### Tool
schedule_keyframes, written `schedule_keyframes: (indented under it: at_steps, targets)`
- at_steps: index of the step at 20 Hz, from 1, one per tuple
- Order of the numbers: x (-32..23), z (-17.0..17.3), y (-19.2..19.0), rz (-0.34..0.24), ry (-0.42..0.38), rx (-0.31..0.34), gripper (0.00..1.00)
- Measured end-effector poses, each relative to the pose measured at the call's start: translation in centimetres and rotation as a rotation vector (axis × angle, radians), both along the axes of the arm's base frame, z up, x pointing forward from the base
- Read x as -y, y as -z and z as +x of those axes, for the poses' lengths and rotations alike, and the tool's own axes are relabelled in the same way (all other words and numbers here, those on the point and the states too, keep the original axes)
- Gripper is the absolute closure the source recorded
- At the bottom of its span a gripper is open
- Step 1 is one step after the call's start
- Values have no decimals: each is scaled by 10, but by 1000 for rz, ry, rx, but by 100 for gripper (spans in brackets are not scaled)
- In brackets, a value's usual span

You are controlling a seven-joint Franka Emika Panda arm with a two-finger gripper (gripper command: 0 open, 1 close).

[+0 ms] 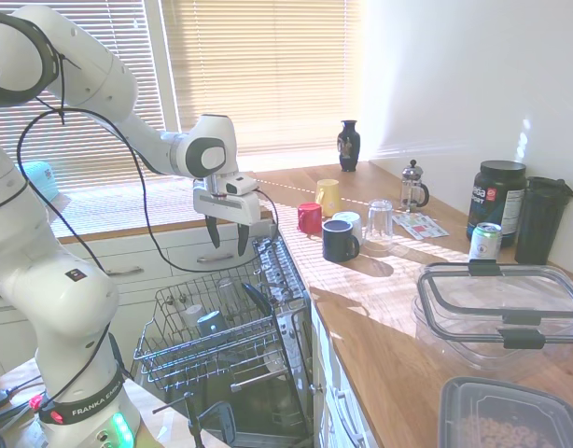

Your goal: Remove a mug cup out of the dishwasher

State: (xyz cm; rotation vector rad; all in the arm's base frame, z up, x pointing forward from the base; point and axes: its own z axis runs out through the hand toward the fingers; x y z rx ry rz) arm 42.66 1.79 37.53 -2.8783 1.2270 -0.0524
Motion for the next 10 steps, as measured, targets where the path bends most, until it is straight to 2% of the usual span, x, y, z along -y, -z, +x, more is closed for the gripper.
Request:
schedule_keyframes:
  at_steps: [5, 10]
  targets:
    - [-8, -3, 5, -11, -27, 1, 0]
    - [-43, -15, 32, -67, -140, -37, 0]
